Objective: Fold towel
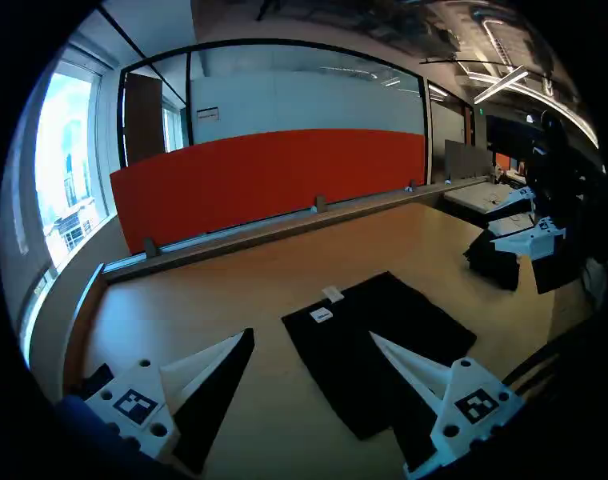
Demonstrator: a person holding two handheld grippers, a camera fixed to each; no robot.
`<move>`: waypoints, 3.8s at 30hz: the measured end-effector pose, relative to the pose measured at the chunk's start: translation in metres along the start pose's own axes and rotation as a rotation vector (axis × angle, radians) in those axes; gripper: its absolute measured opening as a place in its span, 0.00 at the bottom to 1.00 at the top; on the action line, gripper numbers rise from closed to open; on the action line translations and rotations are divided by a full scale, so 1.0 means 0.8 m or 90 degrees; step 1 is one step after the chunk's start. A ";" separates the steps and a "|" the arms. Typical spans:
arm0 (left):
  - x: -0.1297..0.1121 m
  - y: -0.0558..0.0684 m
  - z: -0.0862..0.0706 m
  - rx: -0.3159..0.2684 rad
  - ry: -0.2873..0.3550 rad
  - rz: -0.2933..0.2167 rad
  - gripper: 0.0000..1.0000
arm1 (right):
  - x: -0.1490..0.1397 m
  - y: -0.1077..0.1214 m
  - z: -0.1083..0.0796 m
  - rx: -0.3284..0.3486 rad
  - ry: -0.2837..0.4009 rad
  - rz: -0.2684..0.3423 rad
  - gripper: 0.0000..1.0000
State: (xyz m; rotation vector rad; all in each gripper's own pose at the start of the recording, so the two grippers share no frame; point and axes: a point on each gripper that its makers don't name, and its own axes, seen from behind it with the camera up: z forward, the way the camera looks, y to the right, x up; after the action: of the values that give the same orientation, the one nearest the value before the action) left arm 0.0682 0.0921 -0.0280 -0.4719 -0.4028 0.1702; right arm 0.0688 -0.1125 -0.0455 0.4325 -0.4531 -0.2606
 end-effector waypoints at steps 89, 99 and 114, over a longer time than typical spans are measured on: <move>-0.255 0.120 0.037 -0.143 -0.297 0.065 0.56 | -0.270 -0.089 0.047 0.134 -0.215 0.003 0.48; -0.256 0.117 0.038 -0.139 -0.301 0.058 0.49 | -0.270 -0.092 0.045 0.142 -0.216 0.011 0.28; -0.257 0.114 0.040 -0.136 -0.304 0.073 0.17 | -0.269 -0.085 0.051 0.129 -0.221 0.011 0.20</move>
State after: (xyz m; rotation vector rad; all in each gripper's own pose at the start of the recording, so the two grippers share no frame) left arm -0.1376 0.1339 -0.1138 -0.6663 -0.8678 0.3564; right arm -0.1476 -0.1142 -0.1222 0.5845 -0.8272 -0.2748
